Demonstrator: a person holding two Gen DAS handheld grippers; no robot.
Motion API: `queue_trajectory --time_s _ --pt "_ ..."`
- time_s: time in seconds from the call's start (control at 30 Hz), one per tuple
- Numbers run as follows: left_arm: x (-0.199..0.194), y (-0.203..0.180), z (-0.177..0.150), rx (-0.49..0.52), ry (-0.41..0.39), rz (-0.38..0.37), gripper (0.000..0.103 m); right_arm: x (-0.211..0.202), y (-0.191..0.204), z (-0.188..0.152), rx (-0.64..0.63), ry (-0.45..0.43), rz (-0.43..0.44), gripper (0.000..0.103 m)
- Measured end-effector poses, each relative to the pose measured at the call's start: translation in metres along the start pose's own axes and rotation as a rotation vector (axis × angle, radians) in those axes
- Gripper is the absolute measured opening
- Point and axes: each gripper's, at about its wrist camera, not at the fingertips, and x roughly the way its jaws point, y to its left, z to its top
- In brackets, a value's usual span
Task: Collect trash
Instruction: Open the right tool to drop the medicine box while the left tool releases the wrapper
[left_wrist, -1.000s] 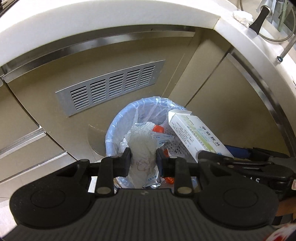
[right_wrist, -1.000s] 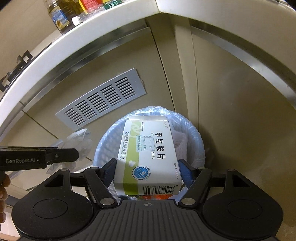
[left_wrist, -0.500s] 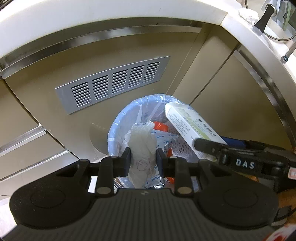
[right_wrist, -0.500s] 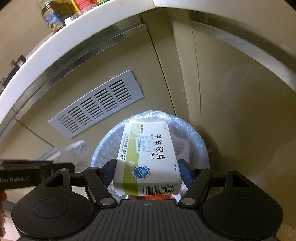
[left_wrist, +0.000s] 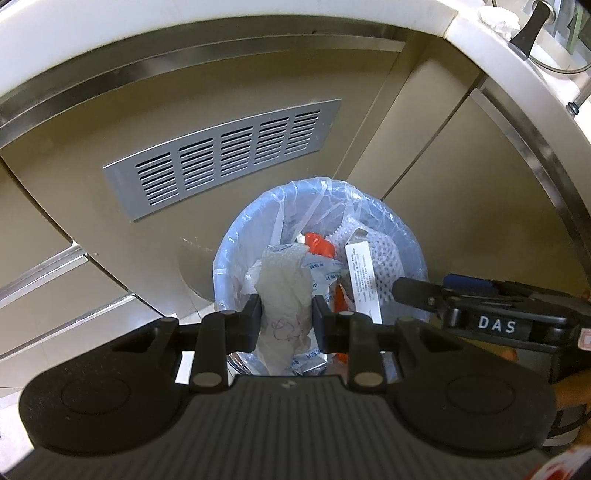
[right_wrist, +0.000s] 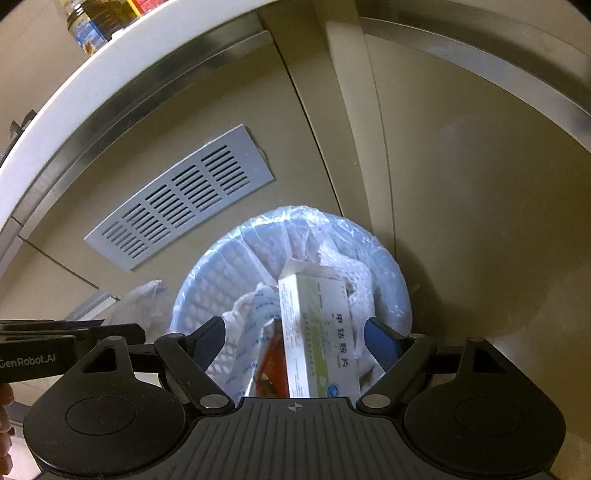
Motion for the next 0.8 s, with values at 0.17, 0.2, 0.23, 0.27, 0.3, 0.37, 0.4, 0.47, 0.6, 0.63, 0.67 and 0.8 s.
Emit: queue_trajectory --time_s 0.17,0.2,0.23,0.27,0.3,0.37,0.4,0.47,0.6,0.63,0.67,0.8 --pt "0.004 -0.001 0.000 0.005 0.006 0.001 0.026 -0.001 -0.004 0.001 0.006 0.012 -0.021 0.082" --pt "0.006 -0.001 0.000 0.007 0.007 0.002 0.026 -0.001 -0.005 0.001 0.010 0.013 -0.024 0.082" --pt "0.007 -0.001 0.000 0.009 0.008 0.004 0.026 -0.001 -0.006 0.001 0.012 0.013 -0.026 0.082" --pt "0.008 -0.001 0.000 0.009 0.010 0.005 0.026 -0.001 -0.007 0.001 0.013 0.013 -0.029 0.082" --pt "0.010 0.000 0.000 0.008 0.013 0.007 0.026 -0.001 -0.008 0.001 0.014 0.014 -0.031 0.082" --pt "0.013 0.000 0.001 0.008 0.016 0.011 0.027 -0.001 -0.009 0.001 0.017 0.016 -0.035 0.082" --pt "0.015 0.000 0.001 0.009 0.017 0.013 0.027 -0.001 -0.010 0.001 0.019 0.017 -0.036 0.082" --pt "0.017 0.001 0.001 0.011 0.016 0.018 0.027 -0.002 -0.010 0.002 0.022 0.017 -0.040 0.082" --pt "0.022 0.001 0.001 0.019 0.011 0.028 0.027 -0.002 -0.009 0.002 0.028 0.013 -0.044 0.082" --pt "0.022 0.001 0.002 0.022 0.006 0.027 0.027 -0.003 -0.008 0.002 0.028 0.012 -0.045 0.082" --pt "0.022 0.002 0.003 0.026 0.003 0.026 0.030 -0.003 -0.008 0.002 0.027 0.011 -0.046 0.082" --pt "0.022 0.001 0.005 0.037 -0.014 0.020 0.042 -0.003 -0.008 0.002 0.026 0.011 -0.046 0.082"
